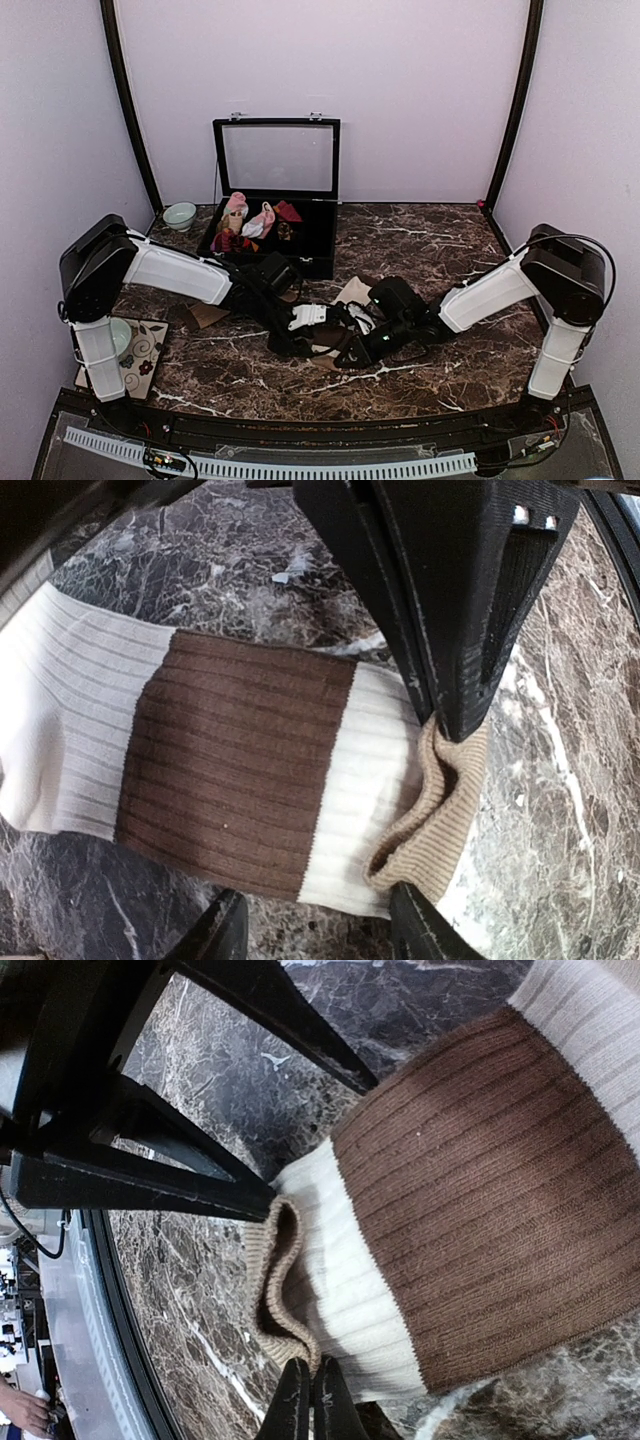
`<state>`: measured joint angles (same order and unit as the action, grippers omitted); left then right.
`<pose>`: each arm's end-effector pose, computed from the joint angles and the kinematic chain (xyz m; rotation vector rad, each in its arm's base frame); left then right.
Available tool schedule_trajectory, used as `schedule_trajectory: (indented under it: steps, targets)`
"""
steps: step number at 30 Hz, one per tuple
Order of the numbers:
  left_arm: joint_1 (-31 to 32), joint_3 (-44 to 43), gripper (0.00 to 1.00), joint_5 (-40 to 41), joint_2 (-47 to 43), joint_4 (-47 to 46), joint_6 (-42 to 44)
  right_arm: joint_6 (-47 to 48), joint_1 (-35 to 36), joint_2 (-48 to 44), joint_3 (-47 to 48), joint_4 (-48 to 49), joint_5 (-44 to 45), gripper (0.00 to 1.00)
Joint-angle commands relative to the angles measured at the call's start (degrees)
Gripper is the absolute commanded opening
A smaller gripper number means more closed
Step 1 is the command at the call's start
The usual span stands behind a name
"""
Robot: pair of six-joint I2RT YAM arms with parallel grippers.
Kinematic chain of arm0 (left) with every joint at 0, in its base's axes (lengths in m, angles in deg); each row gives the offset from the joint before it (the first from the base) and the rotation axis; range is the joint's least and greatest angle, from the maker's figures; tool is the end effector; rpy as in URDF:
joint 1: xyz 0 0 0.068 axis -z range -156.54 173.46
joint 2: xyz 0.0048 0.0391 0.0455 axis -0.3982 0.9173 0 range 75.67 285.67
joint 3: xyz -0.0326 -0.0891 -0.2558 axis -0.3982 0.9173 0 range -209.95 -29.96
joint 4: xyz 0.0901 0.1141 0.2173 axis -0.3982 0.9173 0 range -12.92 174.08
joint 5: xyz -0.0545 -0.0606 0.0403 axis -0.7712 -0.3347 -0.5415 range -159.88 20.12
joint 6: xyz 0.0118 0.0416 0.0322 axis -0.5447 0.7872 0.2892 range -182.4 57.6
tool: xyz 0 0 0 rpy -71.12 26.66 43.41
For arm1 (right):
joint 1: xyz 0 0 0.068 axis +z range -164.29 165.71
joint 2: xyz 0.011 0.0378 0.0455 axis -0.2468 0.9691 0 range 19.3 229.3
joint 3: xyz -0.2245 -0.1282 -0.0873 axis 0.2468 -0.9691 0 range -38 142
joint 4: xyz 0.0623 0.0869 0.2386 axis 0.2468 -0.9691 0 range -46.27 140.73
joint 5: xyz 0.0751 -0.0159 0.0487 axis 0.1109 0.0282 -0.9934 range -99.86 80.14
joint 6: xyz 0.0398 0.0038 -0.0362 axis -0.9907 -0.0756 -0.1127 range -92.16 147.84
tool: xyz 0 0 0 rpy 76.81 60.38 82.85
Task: Roll the socks
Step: Roll the sock at the center of the board.
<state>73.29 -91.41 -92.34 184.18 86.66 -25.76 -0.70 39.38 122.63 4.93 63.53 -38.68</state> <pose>0.2307 -0.2941 0.1361 1.8551 1.7522 -0.5900 0.1788 0.2720 0.1094 -0.8349 2.5307 1.1896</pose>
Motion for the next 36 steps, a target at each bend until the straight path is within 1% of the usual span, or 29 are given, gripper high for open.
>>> schedule_trajectory:
  steps: [1,5,7,10,13,16,21,25,32,36]
  targets:
    - [0.4,2.8,0.51,3.8,-1.8,0.1,1.9,0.3,-0.3,2.9,0.4,-7.3,2.5,0.0]
    - [0.3,3.4,0.54,4.7,-4.8,1.2,2.1,0.4,-0.4,3.1,0.4,-8.4,3.1,0.0]
    - [0.3,2.8,0.6,4.4,-6.9,2.8,3.2,0.8,-0.4,3.1,0.4,-9.1,3.2,0.0]
    - [0.3,-0.2,0.69,2.0,-9.2,8.3,5.1,1.3,-0.6,3.4,0.4,-10.5,3.5,0.0]
    - [0.3,-3.6,0.72,-2.6,-9.4,14.7,6.6,1.5,-0.7,3.2,0.4,-12.0,3.6,0.0]
    - [1.2,-3.9,0.71,-7.8,-8.9,17.6,8.9,1.7,-0.9,2.8,0.9,-14.0,3.9,0.0]
    - [4.9,-2.4,0.63,-10.9,-7.2,17.1,11.3,1.7,-1.3,3.4,2.2,-16.9,3.7,0.0]
    - [5.7,-2.1,0.6,-10.1,-6.3,14.3,12.4,0.8,-1.7,3.8,2.1,-16.7,2.9,0.0]
    - [5.8,-2.2,0.6,-9.1,-4.6,10.3,13.3,-0.1,-2.0,5.1,2.1,-16.3,1.9,0.0]
    - [5.8,-2.0,0.6,-5.8,-3.3,7.5,13.9,-0.4,-2.1,5.1,1.7,-15.7,1.5,0.0]
